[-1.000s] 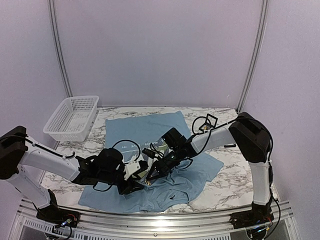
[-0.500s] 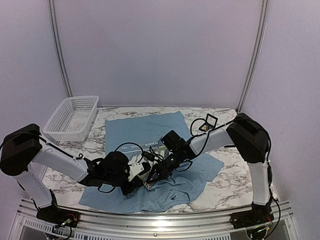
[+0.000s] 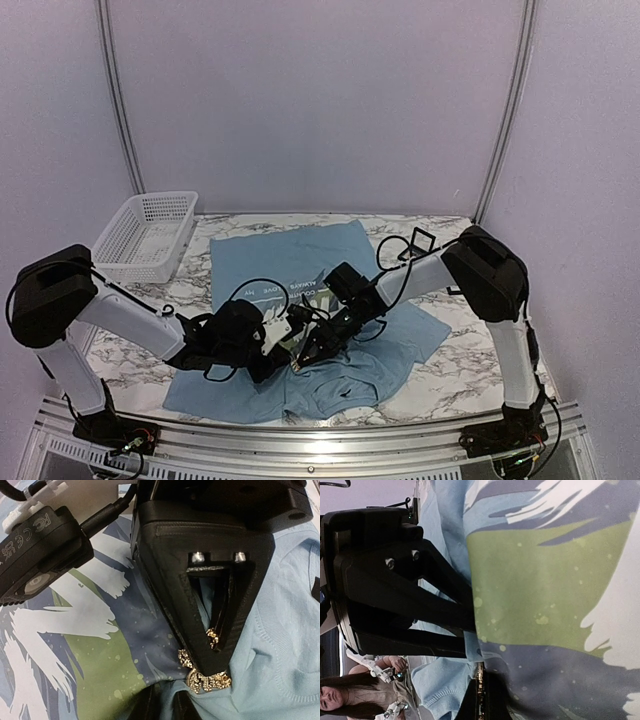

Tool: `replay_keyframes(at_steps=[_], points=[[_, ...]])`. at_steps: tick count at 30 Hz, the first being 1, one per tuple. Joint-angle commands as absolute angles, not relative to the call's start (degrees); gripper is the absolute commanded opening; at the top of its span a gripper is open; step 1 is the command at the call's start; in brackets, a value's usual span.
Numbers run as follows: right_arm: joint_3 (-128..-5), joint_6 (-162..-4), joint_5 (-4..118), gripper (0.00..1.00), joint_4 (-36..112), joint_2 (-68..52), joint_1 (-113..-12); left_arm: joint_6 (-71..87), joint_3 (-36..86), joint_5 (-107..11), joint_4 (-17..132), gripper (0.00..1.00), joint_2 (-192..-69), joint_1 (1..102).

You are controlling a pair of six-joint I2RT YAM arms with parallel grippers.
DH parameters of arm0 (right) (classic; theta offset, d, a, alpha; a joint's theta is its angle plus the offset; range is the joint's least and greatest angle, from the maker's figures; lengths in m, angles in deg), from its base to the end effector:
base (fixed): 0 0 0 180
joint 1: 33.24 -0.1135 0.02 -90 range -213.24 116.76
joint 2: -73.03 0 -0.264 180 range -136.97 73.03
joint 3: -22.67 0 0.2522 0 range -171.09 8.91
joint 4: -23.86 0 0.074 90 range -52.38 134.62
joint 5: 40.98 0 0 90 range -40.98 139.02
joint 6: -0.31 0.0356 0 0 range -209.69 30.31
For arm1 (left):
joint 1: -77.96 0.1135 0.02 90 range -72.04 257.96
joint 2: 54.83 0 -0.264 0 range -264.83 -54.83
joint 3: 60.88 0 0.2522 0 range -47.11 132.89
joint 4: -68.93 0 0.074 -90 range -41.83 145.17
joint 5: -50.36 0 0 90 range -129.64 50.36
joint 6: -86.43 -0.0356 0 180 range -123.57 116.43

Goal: Pin the brooch onto the clothing
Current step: Cross the brooch on the flattened clothing.

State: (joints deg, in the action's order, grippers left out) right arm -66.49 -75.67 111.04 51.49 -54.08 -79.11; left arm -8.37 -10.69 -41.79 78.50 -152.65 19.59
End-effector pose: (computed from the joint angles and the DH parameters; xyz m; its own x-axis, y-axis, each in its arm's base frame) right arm 0.2668 0.3202 0.0864 -0.7583 -0.6184 -0.2063 -0.4198 0.2210 0.8803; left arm 0.1626 -0.2665 0.1212 -0.2497 0.5648 -0.7865 0.8904 0.4532 0.0428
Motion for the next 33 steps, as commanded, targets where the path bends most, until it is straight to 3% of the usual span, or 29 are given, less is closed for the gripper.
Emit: replay_keyframes(at_steps=[1, 6, 10, 16, 24, 33], points=[[-68.7, -80.0, 107.3, 0.00, 55.5, -57.3, -77.7, -7.9, -9.9, -41.0, 79.3, 0.22, -154.0, 19.9], [-69.4, -82.0, 105.6, 0.00, 58.4, -58.1, -77.2, -9.1, -10.9, -40.0, 78.8, 0.39, -151.0, 19.9], [-70.2, -82.5, 104.8, 0.00, 59.6, -57.8, -76.5, -10.3, -11.6, -36.9, 77.3, 0.43, -145.7, 19.2], [-70.4, -82.0, 104.6, 0.00, 59.5, -57.3, -76.5, -12.7, -11.4, -38.5, 74.7, 0.30, -141.3, 13.5], [-70.5, -82.0, 104.7, 0.00, 59.5, -57.1, -76.5, -11.9, -7.6, -37.9, 69.3, 0.17, -150.8, 11.1], [-70.1, -82.7, 104.0, 0.00, 60.0, -56.4, -76.4, -10.3, -9.7, -38.9, 66.1, 0.15, -150.0, 10.4]])
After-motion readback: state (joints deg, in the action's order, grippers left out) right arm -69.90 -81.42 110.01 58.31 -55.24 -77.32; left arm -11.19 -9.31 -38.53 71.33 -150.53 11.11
